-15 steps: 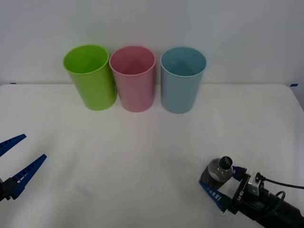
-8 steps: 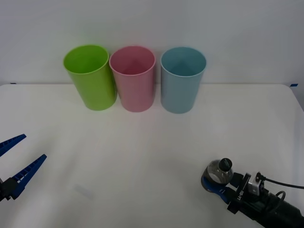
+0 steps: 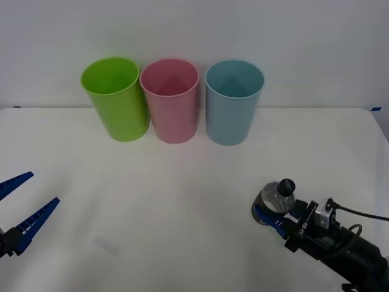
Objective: Grasp the object on the table and drop it into the matching bin: aluminum can to the light blue bin, PET bottle to the pink bin.
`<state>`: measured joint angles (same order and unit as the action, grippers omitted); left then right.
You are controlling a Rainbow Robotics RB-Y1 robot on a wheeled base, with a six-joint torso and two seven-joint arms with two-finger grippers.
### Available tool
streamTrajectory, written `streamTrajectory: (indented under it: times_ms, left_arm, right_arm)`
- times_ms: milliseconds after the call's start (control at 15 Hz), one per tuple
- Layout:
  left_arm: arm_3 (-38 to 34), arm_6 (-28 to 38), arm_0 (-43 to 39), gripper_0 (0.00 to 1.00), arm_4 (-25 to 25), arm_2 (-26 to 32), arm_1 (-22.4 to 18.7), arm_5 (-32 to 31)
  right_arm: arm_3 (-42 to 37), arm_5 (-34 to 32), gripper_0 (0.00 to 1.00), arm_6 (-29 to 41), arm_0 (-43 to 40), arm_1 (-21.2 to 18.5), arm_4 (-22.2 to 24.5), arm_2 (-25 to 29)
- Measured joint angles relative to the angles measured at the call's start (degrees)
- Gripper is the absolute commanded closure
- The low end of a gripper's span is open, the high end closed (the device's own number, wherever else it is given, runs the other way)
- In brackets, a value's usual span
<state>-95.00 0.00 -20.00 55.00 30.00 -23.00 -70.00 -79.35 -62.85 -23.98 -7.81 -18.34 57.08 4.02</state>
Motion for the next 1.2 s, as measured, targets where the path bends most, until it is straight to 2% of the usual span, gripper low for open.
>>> streamTrajectory:
  times_ms: [200,667,867,1200]
  left_arm:
    - [0.0,0.0,0.0,0.0,0.0,0.0,0.0,0.0]
    - [0.0,0.0,0.0,0.0,0.0,0.0,0.0,0.0]
    - [0.0,0.0,0.0,0.0,0.0,0.0,0.0,0.0]
    - [0.0,0.0,0.0,0.0,0.0,0.0,0.0,0.0]
  right_arm:
    - [-6.6,4.8,1.0,6.6,0.0,-0.7,0.0,-1.8]
    - [-21.6,17.2,1.0,22.4,0.9,-5.9,0.0,-6.4]
    - [-23.0,18.1,1.0,28.8,4.5,-7.5,0.0,-6.7]
    - [-23.1,19.5,1.0,38.3,12.5,-8.0,2.4,-6.2]
